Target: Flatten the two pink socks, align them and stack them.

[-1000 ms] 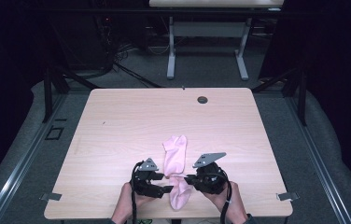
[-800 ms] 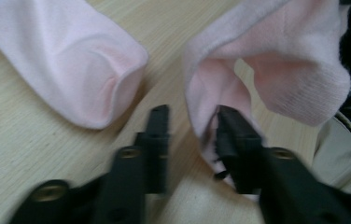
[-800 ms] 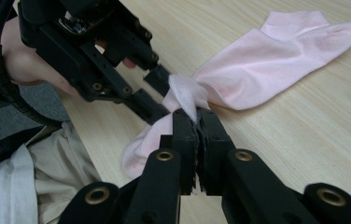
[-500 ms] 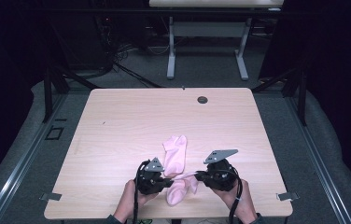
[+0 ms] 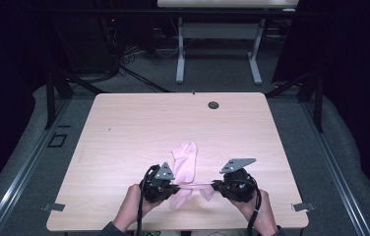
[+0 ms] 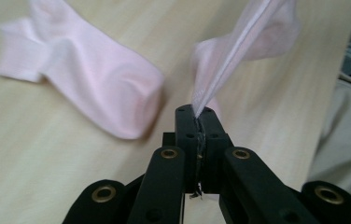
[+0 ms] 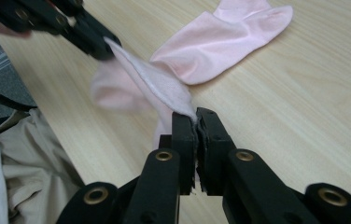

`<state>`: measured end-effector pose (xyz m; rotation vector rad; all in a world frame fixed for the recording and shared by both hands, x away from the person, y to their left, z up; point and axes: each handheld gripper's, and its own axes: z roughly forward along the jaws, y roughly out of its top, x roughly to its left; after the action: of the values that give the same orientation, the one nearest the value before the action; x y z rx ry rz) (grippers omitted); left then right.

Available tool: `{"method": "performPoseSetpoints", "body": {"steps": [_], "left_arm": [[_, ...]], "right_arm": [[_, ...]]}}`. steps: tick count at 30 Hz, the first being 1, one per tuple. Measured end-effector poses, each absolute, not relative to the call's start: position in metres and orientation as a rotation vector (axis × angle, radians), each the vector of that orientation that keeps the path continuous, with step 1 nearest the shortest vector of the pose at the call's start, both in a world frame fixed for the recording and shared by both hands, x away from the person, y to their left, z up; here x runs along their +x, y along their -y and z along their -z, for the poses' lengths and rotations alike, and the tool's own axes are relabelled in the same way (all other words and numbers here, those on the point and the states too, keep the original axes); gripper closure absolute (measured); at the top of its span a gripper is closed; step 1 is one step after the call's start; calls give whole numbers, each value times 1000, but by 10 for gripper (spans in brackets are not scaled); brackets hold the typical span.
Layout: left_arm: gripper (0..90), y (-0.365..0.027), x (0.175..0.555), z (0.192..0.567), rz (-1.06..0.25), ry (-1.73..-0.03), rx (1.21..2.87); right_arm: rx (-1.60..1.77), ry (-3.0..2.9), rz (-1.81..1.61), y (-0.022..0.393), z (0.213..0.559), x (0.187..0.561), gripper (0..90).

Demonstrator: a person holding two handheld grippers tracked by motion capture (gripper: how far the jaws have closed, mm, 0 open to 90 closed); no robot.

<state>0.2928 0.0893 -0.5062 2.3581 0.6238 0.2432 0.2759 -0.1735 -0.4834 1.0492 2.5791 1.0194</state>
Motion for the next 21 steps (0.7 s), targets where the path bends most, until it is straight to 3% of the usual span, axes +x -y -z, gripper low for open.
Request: {"method": "performPoseSetpoints", "body": {"steps": [1, 3, 10, 14, 15, 17, 20, 21], "left_arm": [[890, -87, 291, 499, -355, -611, 2395], [889, -83, 288, 501, -428, -592, 2438], [882, -72, 277, 532, -399, -575, 2528], [696, -69, 271, 541, -353, -590, 2561], [696, -70, 270, 542, -338, -595, 2561], [549, -77, 266, 537, -299, -619, 2537], [406, -86, 265, 532, -293, -643, 2496], [406, -92, 265, 529, -285, -662, 2466]], "right_arm": [[1027, -2574, -1005, 171, 485, 280, 859], [1005, -2565, -920, 168, 489, 284, 834], [1092, -2630, -911, 175, 519, 294, 762], [1140, -2654, -935, 177, 530, 295, 702], [1146, -2652, -945, 178, 531, 295, 698], [1151, -2638, -967, 176, 532, 297, 684], [1146, -2630, -984, 174, 534, 299, 674], [1146, -2633, -984, 173, 534, 301, 673]]}}
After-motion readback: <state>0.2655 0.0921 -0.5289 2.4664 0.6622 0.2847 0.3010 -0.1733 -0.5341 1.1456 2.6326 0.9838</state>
